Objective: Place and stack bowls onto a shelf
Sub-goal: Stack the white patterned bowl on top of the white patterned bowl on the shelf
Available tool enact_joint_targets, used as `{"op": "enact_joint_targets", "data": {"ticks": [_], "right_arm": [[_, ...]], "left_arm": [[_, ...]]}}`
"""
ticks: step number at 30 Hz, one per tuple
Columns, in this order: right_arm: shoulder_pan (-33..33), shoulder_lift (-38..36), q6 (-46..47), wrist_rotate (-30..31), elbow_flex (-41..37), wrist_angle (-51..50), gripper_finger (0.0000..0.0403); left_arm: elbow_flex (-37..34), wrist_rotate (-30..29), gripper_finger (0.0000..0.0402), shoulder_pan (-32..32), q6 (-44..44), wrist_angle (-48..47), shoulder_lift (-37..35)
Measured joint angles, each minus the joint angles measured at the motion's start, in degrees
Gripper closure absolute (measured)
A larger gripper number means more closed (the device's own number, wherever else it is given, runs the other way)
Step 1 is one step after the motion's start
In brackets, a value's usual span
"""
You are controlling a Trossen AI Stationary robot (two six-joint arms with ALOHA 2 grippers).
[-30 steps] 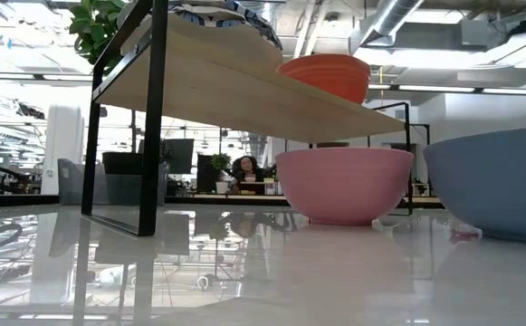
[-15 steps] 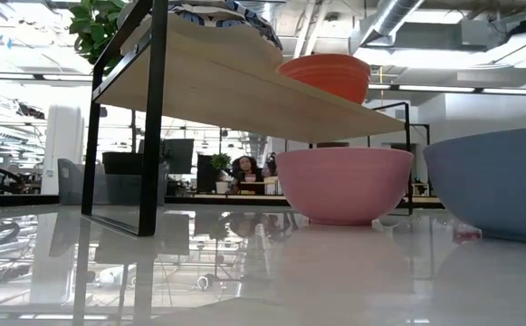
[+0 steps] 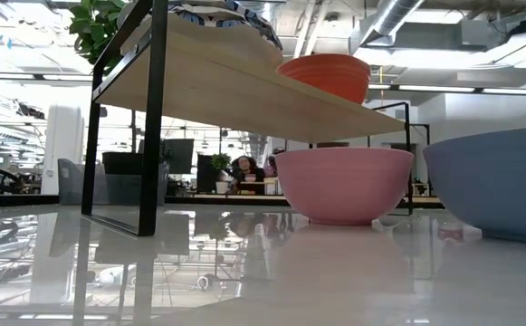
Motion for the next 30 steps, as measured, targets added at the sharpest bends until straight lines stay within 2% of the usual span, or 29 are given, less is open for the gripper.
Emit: {"op": "enact_joint_targets", "data": {"ticks": [12,24,30], "right_arm": [[-4.7,0.0,-13.1,-0.3,0.0,5.9,0.0380],[-8.5,0.0,-18.3,-2.2,0.0,9.7,0.0380],[-8.0,0.0,-18.4,-2.2,0.0,9.7,0.0380]], "left_arm": [[0.0,0.3,0.0164,2.2,-2.0,1.2,0.0],[0.1,2.7,0.0164,4.6,-3.4,6.1,-0.1],[0.1,5.2,0.0164,4.9,-3.5,4.0,0.0]]}}
